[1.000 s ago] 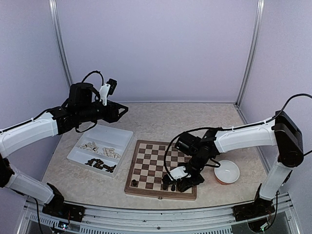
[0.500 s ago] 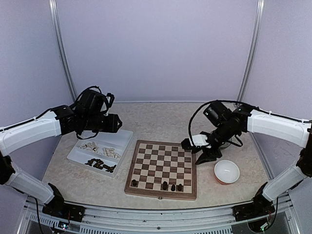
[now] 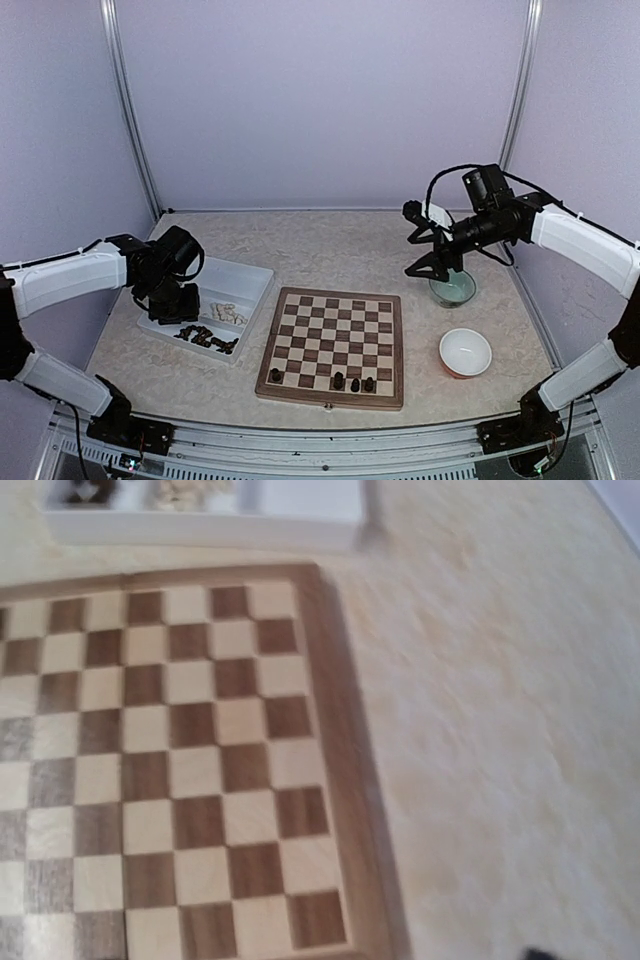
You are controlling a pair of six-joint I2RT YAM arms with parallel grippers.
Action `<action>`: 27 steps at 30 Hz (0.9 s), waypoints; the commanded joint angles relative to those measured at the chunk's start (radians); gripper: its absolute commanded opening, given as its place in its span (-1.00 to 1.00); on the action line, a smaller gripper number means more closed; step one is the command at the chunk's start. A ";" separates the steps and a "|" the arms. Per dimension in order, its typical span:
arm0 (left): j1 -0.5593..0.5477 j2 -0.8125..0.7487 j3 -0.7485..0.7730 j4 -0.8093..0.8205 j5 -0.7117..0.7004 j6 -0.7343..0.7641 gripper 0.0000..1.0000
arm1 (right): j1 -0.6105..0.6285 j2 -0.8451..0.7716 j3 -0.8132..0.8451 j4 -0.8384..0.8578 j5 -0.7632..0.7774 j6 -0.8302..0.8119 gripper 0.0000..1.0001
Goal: Set up the chess pieces on the board
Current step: Pick up the pawn from the storage box.
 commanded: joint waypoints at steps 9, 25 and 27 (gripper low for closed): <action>0.179 0.267 0.091 -0.026 -0.003 0.207 -0.21 | 0.000 0.058 -0.012 -0.052 -0.235 -0.024 0.29; 0.192 0.438 0.138 -0.022 0.004 0.239 -0.44 | 0.002 0.115 -0.004 -0.080 -0.257 -0.042 0.28; 0.190 0.419 0.149 -0.053 -0.001 0.235 -0.47 | 0.002 0.123 0.002 -0.083 -0.263 -0.042 0.28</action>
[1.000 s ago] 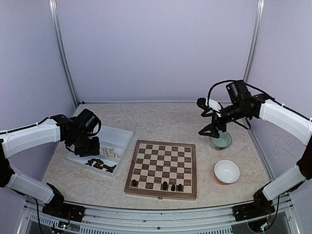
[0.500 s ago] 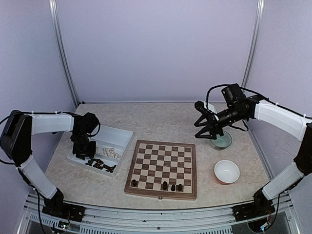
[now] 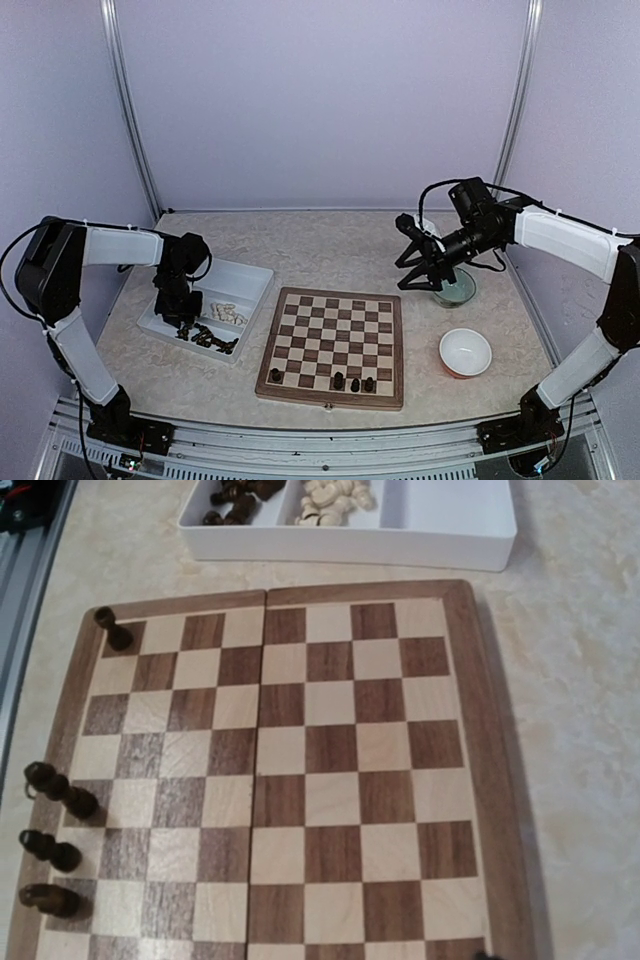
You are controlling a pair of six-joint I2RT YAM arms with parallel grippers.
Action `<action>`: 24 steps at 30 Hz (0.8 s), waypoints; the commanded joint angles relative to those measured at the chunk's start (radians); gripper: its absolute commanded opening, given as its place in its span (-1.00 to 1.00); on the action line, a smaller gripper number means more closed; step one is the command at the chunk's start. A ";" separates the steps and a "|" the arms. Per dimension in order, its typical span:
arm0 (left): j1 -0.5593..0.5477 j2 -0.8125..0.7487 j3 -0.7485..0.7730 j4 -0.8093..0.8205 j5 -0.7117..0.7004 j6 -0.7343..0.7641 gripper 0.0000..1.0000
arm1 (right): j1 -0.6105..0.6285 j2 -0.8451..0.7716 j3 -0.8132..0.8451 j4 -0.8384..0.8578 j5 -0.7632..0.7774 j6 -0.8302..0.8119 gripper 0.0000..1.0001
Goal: Set up the chess pieces on the board
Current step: Pick up the pawn from the storage box.
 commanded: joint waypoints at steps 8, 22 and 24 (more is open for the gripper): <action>0.001 -0.040 0.013 -0.112 -0.032 -0.030 -0.24 | 0.008 0.047 0.016 -0.041 -0.052 -0.013 0.26; -0.028 0.029 0.000 -0.096 -0.021 -0.017 -0.66 | 0.036 0.060 0.025 -0.061 -0.037 -0.011 0.21; -0.033 0.018 0.031 -0.119 -0.042 -0.019 -0.69 | 0.040 0.056 0.027 -0.061 -0.025 -0.011 0.21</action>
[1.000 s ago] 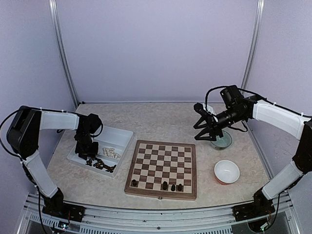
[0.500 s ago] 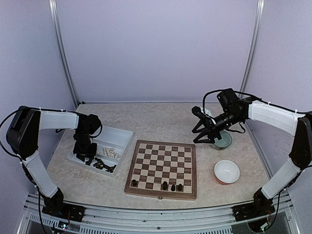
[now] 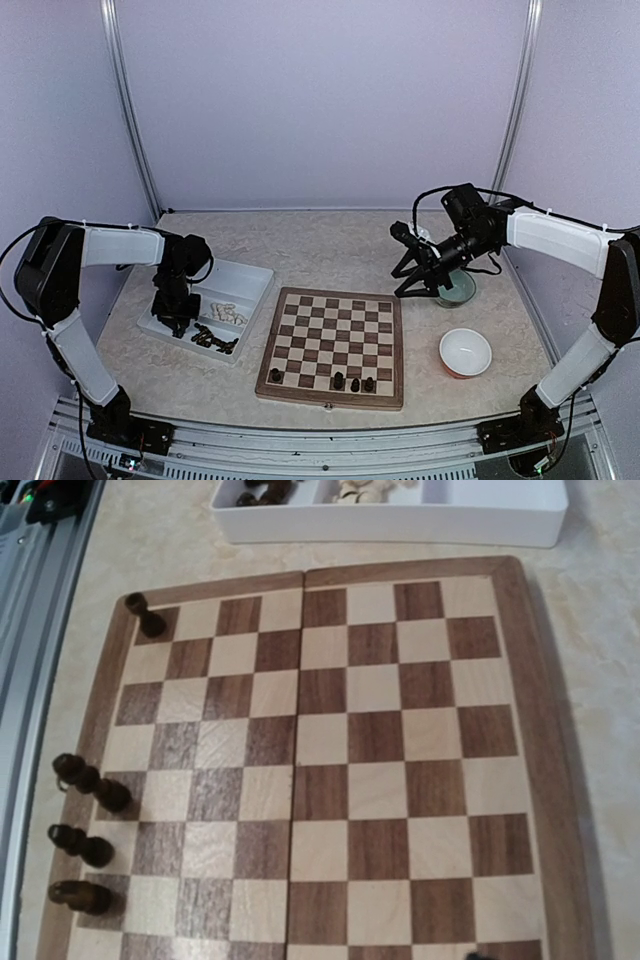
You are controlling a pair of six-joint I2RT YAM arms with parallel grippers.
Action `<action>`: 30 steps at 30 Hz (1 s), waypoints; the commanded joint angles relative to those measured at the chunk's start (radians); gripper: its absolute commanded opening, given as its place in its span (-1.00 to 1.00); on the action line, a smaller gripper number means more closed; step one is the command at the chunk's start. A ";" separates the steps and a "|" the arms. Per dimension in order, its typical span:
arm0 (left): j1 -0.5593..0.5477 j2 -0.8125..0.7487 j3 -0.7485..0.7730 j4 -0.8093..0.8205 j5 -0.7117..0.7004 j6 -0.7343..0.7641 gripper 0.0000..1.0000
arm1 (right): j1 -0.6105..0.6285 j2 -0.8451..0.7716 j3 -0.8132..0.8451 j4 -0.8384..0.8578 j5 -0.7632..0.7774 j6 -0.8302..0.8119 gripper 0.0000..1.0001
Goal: Set up the chess pieces on the board
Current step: Pick up the pawn from the storage box, then pass from the left arm to the right
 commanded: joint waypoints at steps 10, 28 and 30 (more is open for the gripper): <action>-0.011 -0.092 0.147 -0.087 -0.006 -0.001 -0.77 | 0.029 0.011 0.035 -0.032 0.028 0.000 0.19; -0.106 -0.199 0.232 0.157 0.425 -0.092 -0.78 | 0.050 -0.010 0.102 0.068 0.055 0.140 0.15; -0.137 -0.203 0.237 0.208 0.474 -0.121 -0.78 | 0.050 -0.004 0.120 0.071 0.031 0.161 0.16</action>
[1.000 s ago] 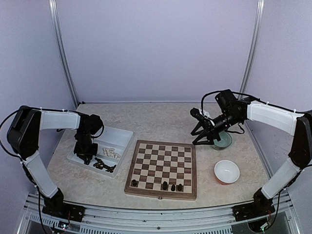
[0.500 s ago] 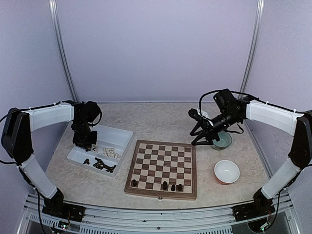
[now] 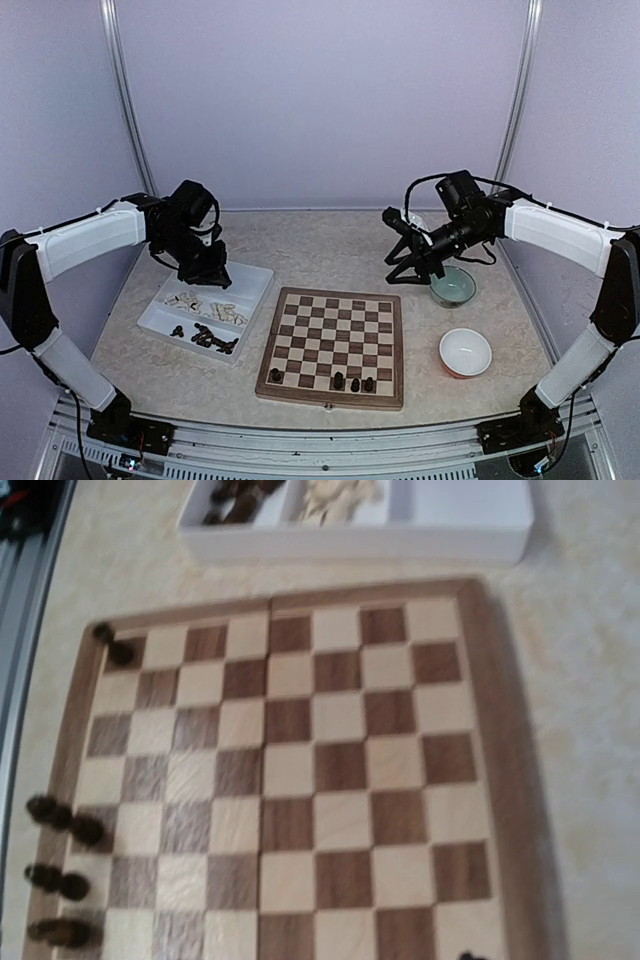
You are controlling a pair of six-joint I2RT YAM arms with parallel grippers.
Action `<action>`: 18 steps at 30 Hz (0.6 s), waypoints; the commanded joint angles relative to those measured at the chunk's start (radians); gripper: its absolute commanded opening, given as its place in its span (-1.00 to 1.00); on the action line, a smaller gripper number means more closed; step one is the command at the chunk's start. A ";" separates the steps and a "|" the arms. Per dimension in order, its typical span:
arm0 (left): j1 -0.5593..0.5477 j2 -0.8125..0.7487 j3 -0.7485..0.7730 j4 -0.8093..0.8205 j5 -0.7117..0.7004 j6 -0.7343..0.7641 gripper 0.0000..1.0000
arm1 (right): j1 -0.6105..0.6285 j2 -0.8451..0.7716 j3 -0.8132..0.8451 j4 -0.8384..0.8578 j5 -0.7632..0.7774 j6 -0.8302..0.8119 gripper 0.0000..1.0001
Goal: Set up the chess pieces on the board
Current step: Pass from the left arm to the right
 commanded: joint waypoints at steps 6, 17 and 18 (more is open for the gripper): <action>-0.158 -0.021 0.032 0.302 0.268 -0.131 -0.77 | 0.009 0.003 0.051 0.049 -0.086 0.107 0.17; -0.233 -0.035 -0.047 0.918 0.489 -0.353 -0.78 | -0.011 0.073 0.070 0.294 -0.291 0.490 0.17; -0.236 -0.036 -0.055 0.978 0.507 -0.372 -0.78 | -0.014 0.099 0.083 0.319 -0.343 0.540 0.16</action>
